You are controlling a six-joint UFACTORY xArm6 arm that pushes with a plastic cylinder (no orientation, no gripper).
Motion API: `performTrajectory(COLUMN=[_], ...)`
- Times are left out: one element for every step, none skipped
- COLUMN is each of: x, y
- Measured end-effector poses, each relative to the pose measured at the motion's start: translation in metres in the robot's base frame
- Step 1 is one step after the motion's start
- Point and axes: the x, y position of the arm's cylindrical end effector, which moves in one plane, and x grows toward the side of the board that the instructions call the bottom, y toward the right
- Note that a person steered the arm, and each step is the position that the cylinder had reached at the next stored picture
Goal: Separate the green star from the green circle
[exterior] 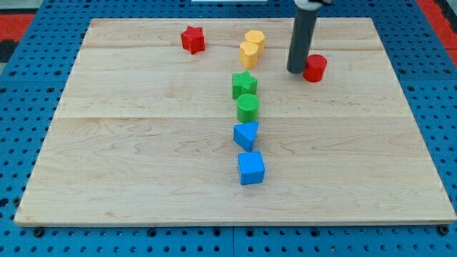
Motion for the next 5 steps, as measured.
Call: performTrajectory(x=[0.072, 0.054, 0.009, -0.013, -0.024], y=[-0.003, -0.022, -0.037, -0.062, -0.078])
